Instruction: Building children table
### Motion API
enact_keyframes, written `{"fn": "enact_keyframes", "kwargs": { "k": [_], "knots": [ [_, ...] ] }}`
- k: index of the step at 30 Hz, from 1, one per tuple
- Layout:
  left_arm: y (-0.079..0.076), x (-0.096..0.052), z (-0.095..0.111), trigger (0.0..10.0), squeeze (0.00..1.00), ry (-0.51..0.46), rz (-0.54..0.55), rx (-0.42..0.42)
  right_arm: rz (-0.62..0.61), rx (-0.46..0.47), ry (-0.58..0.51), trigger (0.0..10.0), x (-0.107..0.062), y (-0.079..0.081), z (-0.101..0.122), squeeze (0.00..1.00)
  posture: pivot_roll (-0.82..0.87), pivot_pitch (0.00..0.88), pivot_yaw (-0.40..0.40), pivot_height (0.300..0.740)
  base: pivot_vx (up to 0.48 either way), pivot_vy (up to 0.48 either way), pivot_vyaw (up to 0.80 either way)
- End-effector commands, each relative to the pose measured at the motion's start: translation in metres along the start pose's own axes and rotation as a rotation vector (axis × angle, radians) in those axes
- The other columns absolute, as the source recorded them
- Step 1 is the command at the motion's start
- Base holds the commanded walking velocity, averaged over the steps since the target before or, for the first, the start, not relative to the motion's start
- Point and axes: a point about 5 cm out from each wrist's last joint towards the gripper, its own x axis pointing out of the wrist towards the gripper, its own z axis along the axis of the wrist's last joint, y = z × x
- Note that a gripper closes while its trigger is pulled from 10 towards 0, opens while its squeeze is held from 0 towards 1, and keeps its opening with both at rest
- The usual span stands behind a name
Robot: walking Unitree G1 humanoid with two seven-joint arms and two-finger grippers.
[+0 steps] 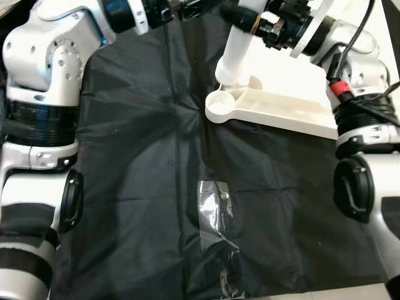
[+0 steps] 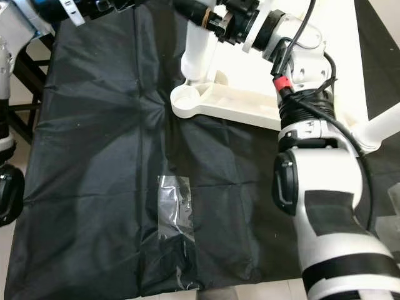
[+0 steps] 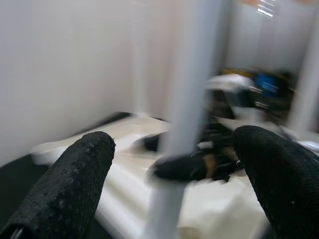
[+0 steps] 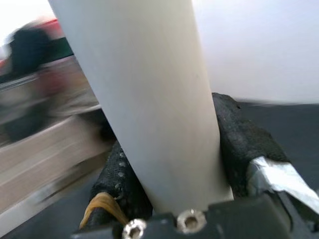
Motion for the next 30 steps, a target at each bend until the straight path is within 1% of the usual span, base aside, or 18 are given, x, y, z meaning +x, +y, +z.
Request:
{"fn": "enact_keyframes", "kwargs": {
  "k": [1, 5, 7, 8, 9, 11, 14, 15, 17, 18, 19, 20, 21, 22, 23, 25, 26, 30],
  "knots": [
    [0.016, -0.026, 0.004, 10.0, 1.0, -0.029, 0.157, -0.017, -0.104, -0.082, 0.064, 0.0, -0.011, -0.003, -0.013, 0.0, -0.01, 0.278, -0.025, 0.74, 0.0, 0.0, 0.0],
    [0.019, -0.041, -0.006, 10.0, 1.0, -0.029, 0.246, -0.049, -0.109, -0.196, 0.088, 0.0, -0.011, 0.001, -0.013, 0.0, -0.02, 0.26, -0.035, 0.74, 0.0, 0.0, 0.0],
    [0.008, -0.062, -0.036, 10.0, 1.0, 0.029, 0.333, -0.097, -0.095, -0.274, 0.129, 3.2, -0.01, 0.01, -0.019, 0.0, -0.04, 0.229, -0.046, 0.74, 0.0, 0.0, 0.0],
    [-0.002, -0.073, -0.052, 10.0, 1.0, 0.075, 0.353, -0.118, -0.102, -0.272, 0.145, 4.0, -0.009, 0.014, -0.023, 0.0, -0.04, 0.226, -0.049, 0.74, 0.0, 0.0, 0.0],
    [-0.017, -0.084, -0.072, 10.0, 0.0, 0.126, 0.369, -0.175, -0.097, -0.256, 0.16, 10.0, -0.009, 0.019, -0.03, 0.0, -0.04, 0.217, -0.05, 0.74, 0.0, 0.0, 0.0],
    [-0.028, -0.092, -0.084, 10.0, 0.0, 0.156, 0.378, -0.215, -0.095, -0.244, 0.168, 10.0, -0.01, 0.023, -0.034, 0.0, -0.04, 0.217, -0.05, 0.74, 0.0, 0.0, 0.0],
    [-0.072, -0.121, -0.124, 10.0, 0.0, 0.294, 0.383, -0.327, -0.15, -0.172, 0.216, 10.0, -0.016, 0.025, -0.049, 0.0, -0.04, 0.197, -0.048, 0.74, 0.0, 0.0, 0.0],
    [-0.072, -0.121, -0.124, 10.0, 0.0, 0.294, 0.383, -0.327, -0.15, -0.172, 0.216, 10.0, -0.016, 0.025, -0.049, 0.0, -0.04, 0.197, -0.048, 0.74, 0.0, 0.0, 0.0],
    [-0.103, -0.138, -0.144, 10.0, 0.0, 0.389, 0.376, -0.391, -0.214, -0.125, 0.25, 10.0, -0.021, 0.021, -0.054, 0.0, -0.04, 0.188, -0.044, 0.74, 0.0, 0.0, 0.0],
    [-0.103, -0.138, -0.144, 10.0, 0.0, 0.389, 0.376, -0.391, -0.214, -0.125, 0.25, 10.0, -0.021, 0.021, -0.054, 0.0, -0.04, 0.188, -0.044, 0.74, 0.0, 0.0, 0.0],
    [-0.123, -0.148, -0.155, 10.0, 0.0, 0.448, 0.363, -0.432, -0.239, -0.071, 0.259, 10.0, -0.025, 0.018, -0.056, 0.0, -0.04, 0.18, -0.042, 0.74, 0.0, 0.0, 0.0],
    [-0.123, -0.148, -0.155, 10.0, 0.0, 0.448, 0.363, -0.432, -0.239, -0.071, 0.259, 10.0, -0.025, 0.018, -0.056, 0.0, -0.04, 0.18, -0.042, 0.74, 0.0, 0.0, 0.0],
    [-0.143, -0.157, -0.163, 10.0, 0.0, 0.504, 0.348, -0.472, -0.257, -0.03, 0.258, 10.0, -0.029, 0.015, -0.055, 0.0, -0.04, 0.18, -0.039, 0.74, 0.0, 0.0, 0.0],
    [-0.143, -0.157, -0.163, 10.0, 0.0, 0.504, 0.348, -0.472, -0.257, -0.03, 0.258, 10.0, -0.029, 0.015, -0.055, 0.0, -0.04, 0.18, -0.039, 0.74, 0.0, 0.0, 0.0],
    [-0.163, -0.167, -0.171, 10.0, 0.0, 0.564, 0.331, -0.497, -0.279, -0.029, 0.262, 10.0, -0.033, 0.008, -0.05, 0.0, -0.04, 0.172, -0.036, 0.74, 0.0, 0.0, 0.0],
    [-0.163, -0.167, -0.171, 10.0, 0.0, 0.564, 0.331, -0.497, -0.279, -0.029, 0.262, 10.0, -0.033, 0.008, -0.05, 0.0, -0.04, 0.172, -0.036, 0.74, 0.0, 0.0, 0.0],
    [-0.177, -0.176, -0.178, 10.0, 0.0, 0.604, 0.35, -0.523, -0.299, -0.047, 0.259, 10.0, -0.037, 0.002, -0.043, 0.0, -0.04, 0.172, -0.034, 0.74, 0.0, 0.0, 0.0],
    [-0.175, -0.184, -0.181, 10.0, 0.0, 0.573, 0.467, -0.555, -0.372, -0.14, 0.23, 10.0, -0.046, -0.013, -0.023, 0.0, -0.04, 0.167, -0.029, 0.74, 0.0, 0.0, 0.0]
  ]
}}
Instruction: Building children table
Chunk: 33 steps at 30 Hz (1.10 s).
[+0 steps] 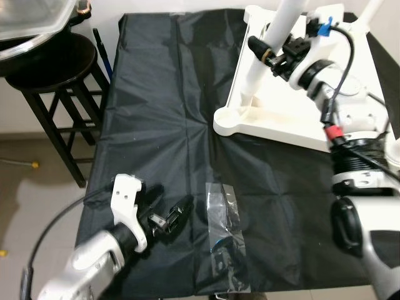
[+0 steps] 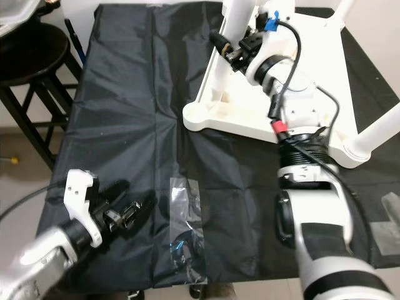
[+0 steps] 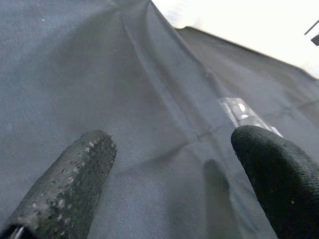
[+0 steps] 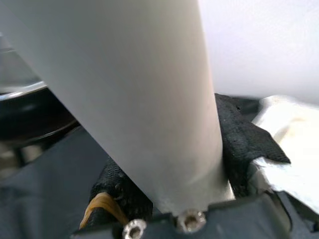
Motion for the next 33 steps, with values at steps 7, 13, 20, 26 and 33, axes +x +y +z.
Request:
{"fn": "enact_keyframes", "kwargs": {
  "k": [7, 13, 20, 26, 33],
  "knots": [
    [0.012, -0.004, -0.008, 10.0, 0.0, 0.014, 0.09, -0.004, -0.078, -0.084, -0.134, 10.0, -0.013, -0.011, 0.024, 0.0, -0.05, 0.163, -0.016, 0.74, 0.0, 0.0, 0.0],
    [0.013, -0.005, -0.008, 10.0, 0.0, 0.004, 0.126, 0.005, -0.065, 0.001, 0.048, 10.0, -0.024, 0.0, -0.009, 0.0, -0.05, 0.167, -0.017, 0.74, 0.0, 0.0, 0.0],
    [0.012, -0.008, -0.005, 10.0, 0.0, -0.011, 0.142, 0.017, -0.071, 0.163, 0.112, 10.0, -0.041, 0.027, -0.057, 0.0, -0.05, 0.197, 0.001, 0.74, 0.0, 0.0, 0.0],
    [0.012, -0.011, -0.002, 10.0, 0.0, -0.007, 0.145, 0.03, -0.061, 0.218, 0.173, 10.0, -0.051, 0.039, -0.076, 0.0, -0.04, 0.225, 0.013, 0.74, 0.0, 0.0, 0.0],
    [0.013, -0.012, -0.001, 10.0, 0.0, -0.003, 0.148, 0.035, 0.153, 0.423, 0.244, 10.0, -0.062, 0.067, -0.075, 0.0, -0.05, 0.236, 0.018, 0.74, 0.0, 0.0, 0.0]
  ]
}}
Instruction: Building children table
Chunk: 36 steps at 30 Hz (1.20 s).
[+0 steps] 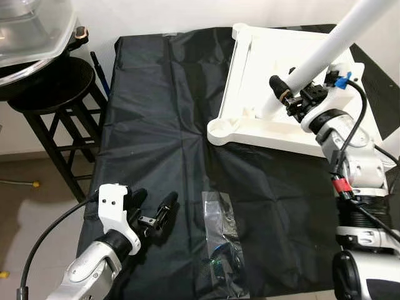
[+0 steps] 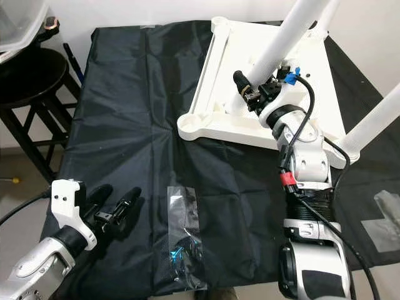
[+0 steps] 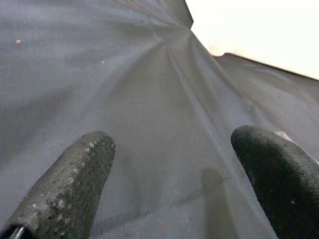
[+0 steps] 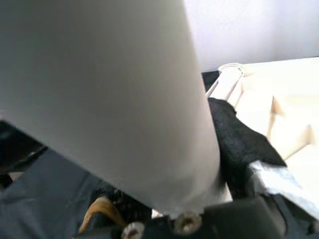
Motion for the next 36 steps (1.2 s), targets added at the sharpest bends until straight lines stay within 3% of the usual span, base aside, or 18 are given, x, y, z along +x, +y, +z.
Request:
{"fn": "enact_keyframes", "kwargs": {
  "k": [1, 2, 4, 6, 14, 20, 27, 36],
  "knots": [
    [0.002, -0.003, -0.001, 10.0, 0.0, 0.021, 0.014, 0.016, 0.177, 0.177, 0.151, 10.0, -0.008, 0.023, -0.026, 0.0, -0.05, 0.236, 0.018, 0.74, 0.0, 0.0, 0.0],
    [0.002, -0.003, -0.001, 10.0, 0.0, 0.021, 0.014, 0.016, 0.177, 0.177, 0.151, 10.0, -0.008, 0.023, -0.026, 0.0, -0.05, 0.236, 0.018, 0.74, 0.0, 0.0, 0.0],
    [0.003, -0.003, -0.001, 10.0, 0.0, 0.023, 0.016, 0.016, 0.329, 0.26, 0.232, 10.0, -0.019, 0.035, -0.025, 0.0, -0.05, 0.238, 0.018, 0.74, 0.0, 0.0, 0.0],
    [0.004, -0.003, -0.001, 10.0, 0.0, 0.022, 0.016, 0.017, 0.362, 0.264, 0.271, 10.0, -0.022, 0.034, -0.024, 0.0, -0.05, 0.236, 0.015, 0.74, 0.0, 0.0, 0.0],
    [0.004, -0.003, -0.001, 10.0, 0.0, 0.022, 0.02, 0.018, 0.347, 0.207, 0.345, 10.0, -0.024, 0.014, -0.018, 0.0, -0.05, 0.236, 0.014, 0.74, 0.0, 0.0, 0.0],
    [0.004, -0.003, -0.001, 10.0, 0.0, 0.024, 0.019, 0.016, 0.334, 0.202, 0.359, 10.0, -0.024, 0.011, -0.013, 0.0, -0.05, 0.237, 0.011, 0.74, 0.0, 0.0, 0.0],
    [0.003, 0.0, -0.002, 10.0, 0.0, 0.021, 0.015, 0.006, 0.525, 0.182, 0.476, 10.0, -0.044, 0.023, -0.003, 0.0, -0.07, 0.236, -0.001, 0.74, 0.0, 0.0, 0.0],
    [0.003, 0.004, -0.003, 10.0, 0.0, 0.016, 0.011, -0.005, 0.673, 0.114, 0.553, 10.0, -0.059, 0.023, 0.01, 0.0, -0.08, 0.227, -0.011, 0.74, 0.0, 0.0, 0.0]
  ]
}}
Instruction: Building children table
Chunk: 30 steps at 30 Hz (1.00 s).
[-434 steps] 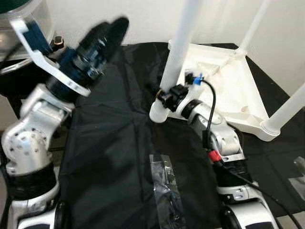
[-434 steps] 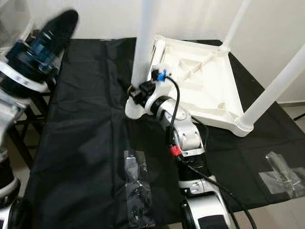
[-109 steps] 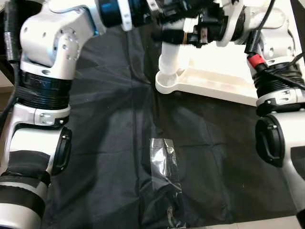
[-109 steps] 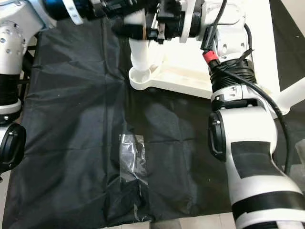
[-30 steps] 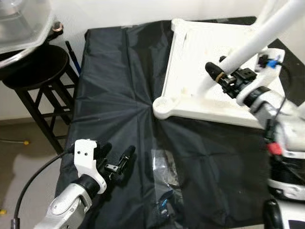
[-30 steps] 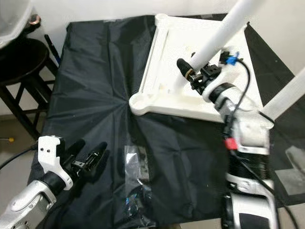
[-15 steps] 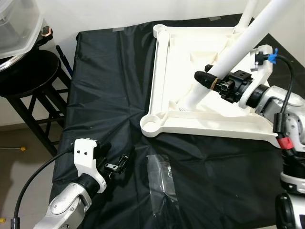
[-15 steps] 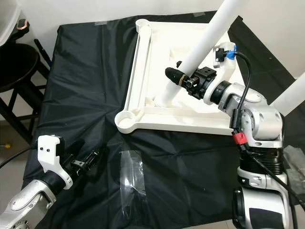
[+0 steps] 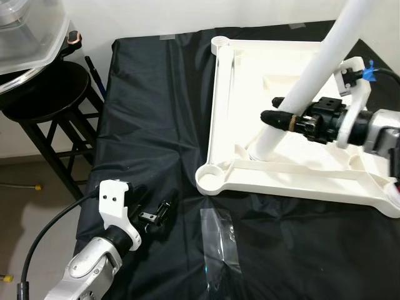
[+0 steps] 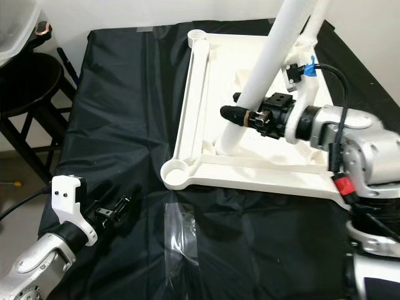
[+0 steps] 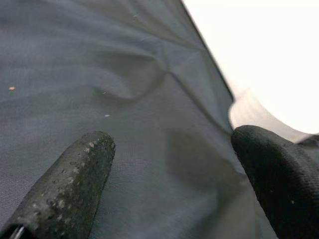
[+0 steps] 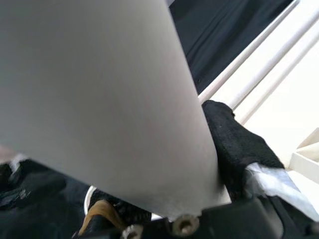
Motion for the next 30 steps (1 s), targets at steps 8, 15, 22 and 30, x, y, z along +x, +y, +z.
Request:
{"fn": "enact_keyframes", "kwargs": {
  "k": [8, 15, 22, 30],
  "knots": [
    [0.001, 0.0, -0.005, 10.0, 0.0, 0.018, -0.002, -0.017, 0.074, 0.088, 0.115, 10.0, 0.01, 0.006, -0.022, 0.0, -0.09, 0.216, -0.013, 0.74, 0.0, 0.0, 0.0],
    [0.002, 0.003, -0.006, 10.0, 0.0, 0.021, -0.003, -0.02, -0.142, -0.007, -0.003, 10.0, 0.013, -0.018, -0.005, 0.0, -0.08, 0.193, -0.018, 0.74, 0.0, 0.0, 0.0],
    [0.01, 0.011, -0.001, 10.0, 0.0, -0.008, 0.04, -0.012, -0.411, -0.182, -0.258, 10.0, 0.007, -0.038, 0.046, 0.0, -0.08, 0.178, -0.024, 0.74, 0.0, 0.0, 0.0],
    [0.011, 0.015, 0.0, 10.0, 0.0, -0.015, 0.049, -0.004, -0.358, -0.176, -0.475, 10.0, 0.011, -0.026, 0.083, 0.0, -0.09, 0.179, -0.029, 0.74, 0.0, 0.0, 0.0]
  ]
}}
